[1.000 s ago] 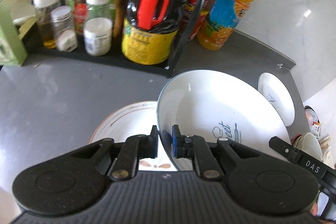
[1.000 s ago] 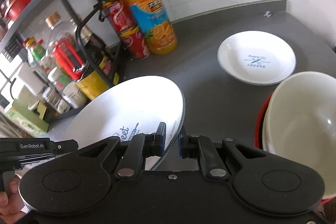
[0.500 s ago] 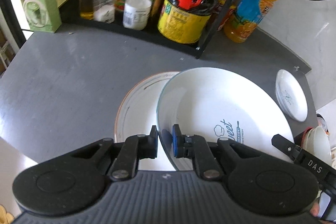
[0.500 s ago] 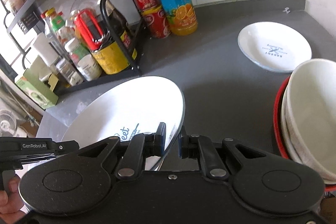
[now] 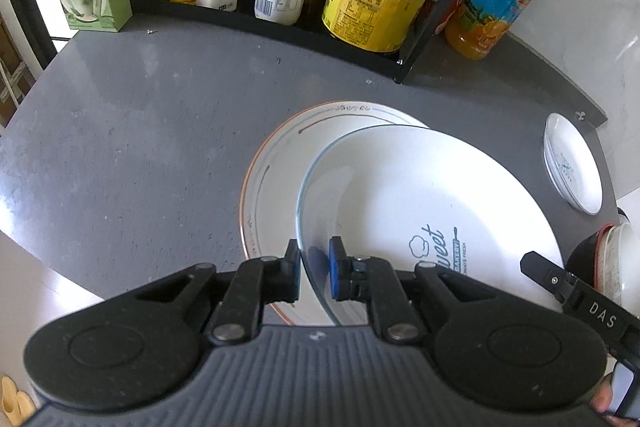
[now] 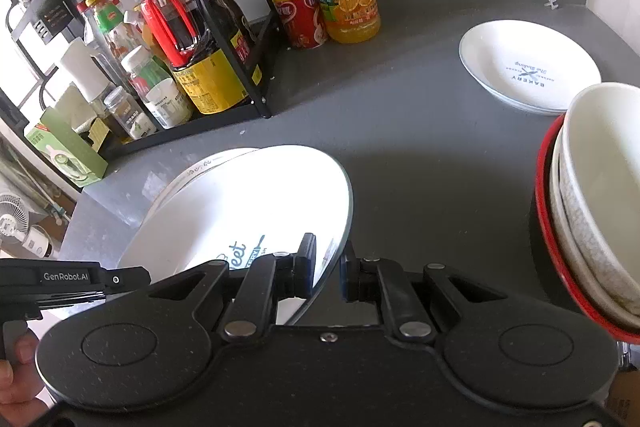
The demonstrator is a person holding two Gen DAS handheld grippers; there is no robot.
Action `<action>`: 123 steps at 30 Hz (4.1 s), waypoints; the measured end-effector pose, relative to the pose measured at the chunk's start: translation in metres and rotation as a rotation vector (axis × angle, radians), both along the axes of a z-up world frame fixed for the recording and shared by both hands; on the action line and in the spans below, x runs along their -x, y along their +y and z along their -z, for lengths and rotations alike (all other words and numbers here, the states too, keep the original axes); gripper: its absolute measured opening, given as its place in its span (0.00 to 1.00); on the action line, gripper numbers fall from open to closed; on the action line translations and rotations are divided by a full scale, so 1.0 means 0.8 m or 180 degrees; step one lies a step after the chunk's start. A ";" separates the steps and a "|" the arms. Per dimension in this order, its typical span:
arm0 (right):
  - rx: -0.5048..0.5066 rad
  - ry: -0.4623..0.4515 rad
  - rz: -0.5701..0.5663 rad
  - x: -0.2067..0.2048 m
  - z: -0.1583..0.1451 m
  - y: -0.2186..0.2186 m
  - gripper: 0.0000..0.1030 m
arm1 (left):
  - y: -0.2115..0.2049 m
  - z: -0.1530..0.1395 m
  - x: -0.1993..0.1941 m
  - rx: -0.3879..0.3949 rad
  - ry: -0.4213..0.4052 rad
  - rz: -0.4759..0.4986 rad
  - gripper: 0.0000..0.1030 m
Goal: Organize plates and bowls
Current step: 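Lift the 'Sweet' plate with both tools and lower it onto the flower plate, then open both tools and release the 'Sweet' plate onto the flower plate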
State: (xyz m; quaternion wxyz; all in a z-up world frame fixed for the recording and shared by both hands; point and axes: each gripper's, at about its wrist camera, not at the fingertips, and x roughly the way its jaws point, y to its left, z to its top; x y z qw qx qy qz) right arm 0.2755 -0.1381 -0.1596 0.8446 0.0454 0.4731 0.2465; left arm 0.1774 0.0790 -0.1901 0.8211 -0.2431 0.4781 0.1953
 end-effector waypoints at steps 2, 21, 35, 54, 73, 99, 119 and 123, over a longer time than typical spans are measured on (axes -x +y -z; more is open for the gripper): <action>0.0005 0.0018 0.0003 -0.001 0.002 0.002 0.10 | 0.001 0.002 0.000 0.0006 0.0023 0.0001 0.12; 0.0144 0.0119 0.0037 0.001 0.017 0.027 0.10 | 0.029 0.021 -0.028 -0.0092 0.0297 0.0320 0.15; 0.0001 0.0357 0.0298 -0.014 0.021 0.021 0.12 | 0.043 0.030 -0.050 -0.0090 0.0373 0.0696 0.16; -0.0113 0.0377 0.0345 -0.010 0.013 0.011 0.06 | 0.048 0.032 -0.062 -0.0019 0.0502 0.0801 0.17; 0.0006 0.0381 0.0267 -0.014 0.026 0.028 0.08 | 0.047 0.016 -0.057 -0.0186 0.0493 0.0716 0.18; -0.0126 0.0254 0.0278 -0.021 -0.018 0.003 0.65 | 0.028 -0.016 -0.080 -0.0589 0.0600 0.0692 0.66; -0.0365 -0.0103 0.0062 -0.009 -0.070 -0.086 0.93 | -0.062 -0.052 -0.051 -0.0648 0.0675 0.0387 0.89; -0.0419 -0.0155 0.0017 -0.011 -0.081 -0.112 0.93 | -0.089 -0.059 -0.044 -0.0682 0.0644 0.0260 0.91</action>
